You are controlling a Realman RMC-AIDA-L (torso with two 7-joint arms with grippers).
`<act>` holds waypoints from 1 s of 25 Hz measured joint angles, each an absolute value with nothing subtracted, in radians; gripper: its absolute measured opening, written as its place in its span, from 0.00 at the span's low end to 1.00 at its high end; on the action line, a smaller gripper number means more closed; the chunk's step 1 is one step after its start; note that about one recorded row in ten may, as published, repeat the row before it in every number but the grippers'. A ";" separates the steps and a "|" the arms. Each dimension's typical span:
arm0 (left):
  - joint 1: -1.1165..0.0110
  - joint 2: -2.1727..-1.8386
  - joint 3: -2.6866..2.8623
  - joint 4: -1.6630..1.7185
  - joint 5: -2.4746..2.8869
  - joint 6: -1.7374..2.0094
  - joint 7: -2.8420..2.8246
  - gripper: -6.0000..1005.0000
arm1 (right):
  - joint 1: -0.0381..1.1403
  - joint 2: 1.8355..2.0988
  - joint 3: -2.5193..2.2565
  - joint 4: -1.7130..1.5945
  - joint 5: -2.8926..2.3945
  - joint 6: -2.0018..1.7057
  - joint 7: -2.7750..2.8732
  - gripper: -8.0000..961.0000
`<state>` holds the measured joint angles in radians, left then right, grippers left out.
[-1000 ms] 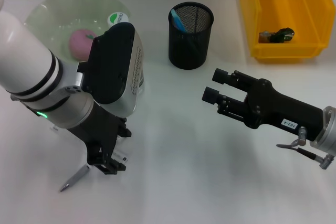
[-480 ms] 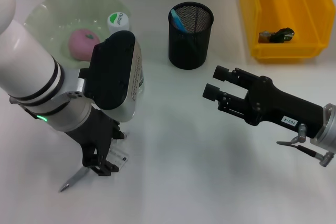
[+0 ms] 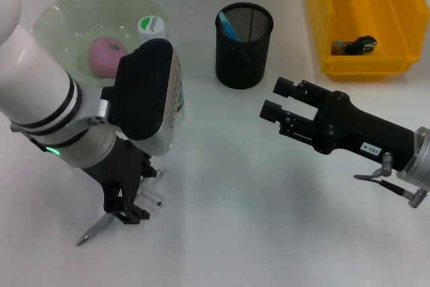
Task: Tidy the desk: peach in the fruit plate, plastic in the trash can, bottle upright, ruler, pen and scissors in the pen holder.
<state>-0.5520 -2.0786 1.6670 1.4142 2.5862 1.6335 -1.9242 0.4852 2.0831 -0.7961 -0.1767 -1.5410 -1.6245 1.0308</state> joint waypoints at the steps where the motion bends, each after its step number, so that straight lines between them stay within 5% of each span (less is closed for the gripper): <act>1: -0.552 -2.079 1.667 1.414 2.588 1.634 -1.925 0.68 | 0.486 2.083 -0.796 -0.177 -1.541 -1.625 1.031 0.71; 25: -0.563 -2.079 1.734 1.420 2.600 1.641 -1.960 0.68 | 0.498 2.083 -0.796 -0.176 -1.540 -1.611 1.042 0.71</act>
